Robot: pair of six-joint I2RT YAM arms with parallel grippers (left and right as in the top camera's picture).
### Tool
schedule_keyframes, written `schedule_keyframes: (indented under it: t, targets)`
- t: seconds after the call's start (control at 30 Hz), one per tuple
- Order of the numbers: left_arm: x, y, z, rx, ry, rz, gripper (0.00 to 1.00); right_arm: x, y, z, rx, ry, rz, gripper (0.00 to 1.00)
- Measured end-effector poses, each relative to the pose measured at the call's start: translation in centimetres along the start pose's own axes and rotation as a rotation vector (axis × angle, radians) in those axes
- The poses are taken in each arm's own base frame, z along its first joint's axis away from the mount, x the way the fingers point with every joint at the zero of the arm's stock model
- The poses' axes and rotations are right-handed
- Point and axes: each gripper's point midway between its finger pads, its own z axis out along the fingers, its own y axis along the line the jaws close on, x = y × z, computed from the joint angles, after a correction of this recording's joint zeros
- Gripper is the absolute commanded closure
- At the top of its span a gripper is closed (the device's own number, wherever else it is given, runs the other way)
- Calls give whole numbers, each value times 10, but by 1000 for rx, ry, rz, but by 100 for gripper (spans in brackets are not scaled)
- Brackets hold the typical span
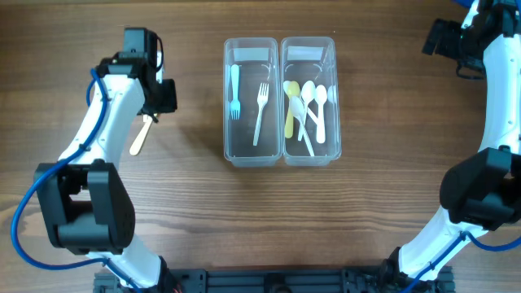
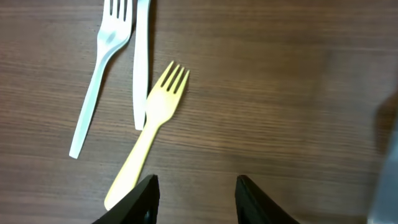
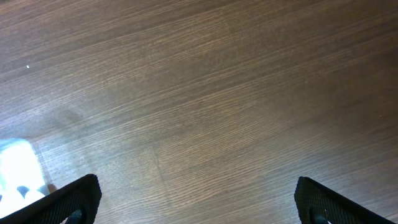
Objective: Pack container
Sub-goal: 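Move the left gripper over the yellow fork and grasp it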
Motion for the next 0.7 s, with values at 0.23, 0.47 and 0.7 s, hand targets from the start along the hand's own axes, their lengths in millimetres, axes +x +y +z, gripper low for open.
schedule_keyframes:
  t: [0.23,0.47,0.7]
  targets:
    - [12,23,24,-23,2,-30,59,0,0,0,0,0,0,0]
    - [12,40,40,-17,-35,-68,59,0,0,0,0,0,0,0]
    - [18,35,61,14,-7,-37,60,0,0,0,0,0,0,0]
